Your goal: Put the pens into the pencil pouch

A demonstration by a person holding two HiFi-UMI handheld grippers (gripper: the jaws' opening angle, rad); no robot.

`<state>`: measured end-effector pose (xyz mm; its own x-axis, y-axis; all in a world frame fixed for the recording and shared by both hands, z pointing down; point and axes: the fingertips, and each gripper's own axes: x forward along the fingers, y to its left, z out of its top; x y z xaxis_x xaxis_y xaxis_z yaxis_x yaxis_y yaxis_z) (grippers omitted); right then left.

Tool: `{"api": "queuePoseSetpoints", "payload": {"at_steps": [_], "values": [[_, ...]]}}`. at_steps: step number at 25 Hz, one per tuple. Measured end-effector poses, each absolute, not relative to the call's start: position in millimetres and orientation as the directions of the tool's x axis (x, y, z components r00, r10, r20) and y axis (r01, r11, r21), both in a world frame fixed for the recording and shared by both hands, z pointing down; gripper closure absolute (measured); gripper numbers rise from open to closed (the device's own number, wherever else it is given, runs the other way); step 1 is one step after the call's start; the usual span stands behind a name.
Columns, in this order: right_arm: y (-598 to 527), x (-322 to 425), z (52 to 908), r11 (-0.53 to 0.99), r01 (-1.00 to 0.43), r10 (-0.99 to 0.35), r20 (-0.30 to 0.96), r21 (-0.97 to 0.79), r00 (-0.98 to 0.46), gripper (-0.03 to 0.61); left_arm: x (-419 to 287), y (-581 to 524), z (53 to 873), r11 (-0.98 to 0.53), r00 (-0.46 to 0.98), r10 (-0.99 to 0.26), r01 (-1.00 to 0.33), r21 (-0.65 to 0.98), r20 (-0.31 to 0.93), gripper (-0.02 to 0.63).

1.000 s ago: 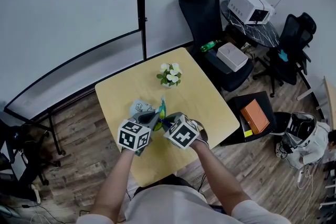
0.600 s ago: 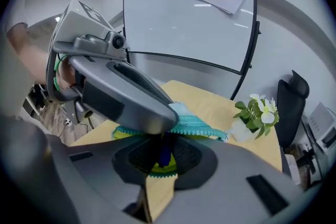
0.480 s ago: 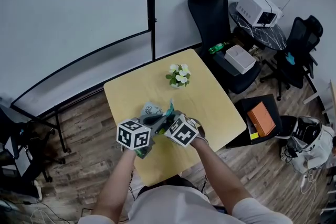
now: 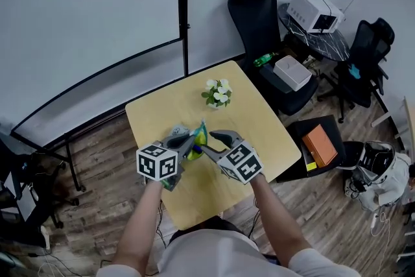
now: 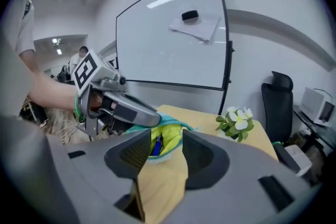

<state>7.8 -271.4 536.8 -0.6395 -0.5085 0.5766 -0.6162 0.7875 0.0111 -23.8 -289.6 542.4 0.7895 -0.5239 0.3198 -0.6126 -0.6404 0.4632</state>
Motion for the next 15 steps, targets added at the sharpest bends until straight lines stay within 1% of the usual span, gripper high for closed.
{"api": "queuePoseSetpoints", "payload": {"at_steps": [3, 6, 12, 15], "values": [[-275.4, 30.9, 524.2, 0.74, -0.673, -0.566, 0.552, 0.012, -0.613, 0.391, -21.3, -288.9, 543.8, -0.647, 0.791, -0.517, -0.611, 0.457, 0.326, 0.594], [-274.9, 53.3, 525.1, 0.695, -0.719, -0.601, 0.557, 0.01, -0.574, 0.397, -9.5, -283.8, 551.2, -0.659, 0.8, -0.492, -0.6, 0.453, 0.343, 0.594], [-256.3, 85.8, 541.0, 0.629, -0.777, -0.623, 0.588, -0.015, -0.516, 0.416, 22.1, -267.5, 574.7, -0.685, 0.808, -0.437, -0.584, 0.435, 0.396, 0.594], [-244.2, 99.6, 548.6, 0.6, -0.799, -0.627, 0.597, -0.04, -0.501, 0.423, 38.4, -257.8, 593.7, -0.697, 0.8, -0.404, -0.583, 0.417, 0.443, 0.594]]}}
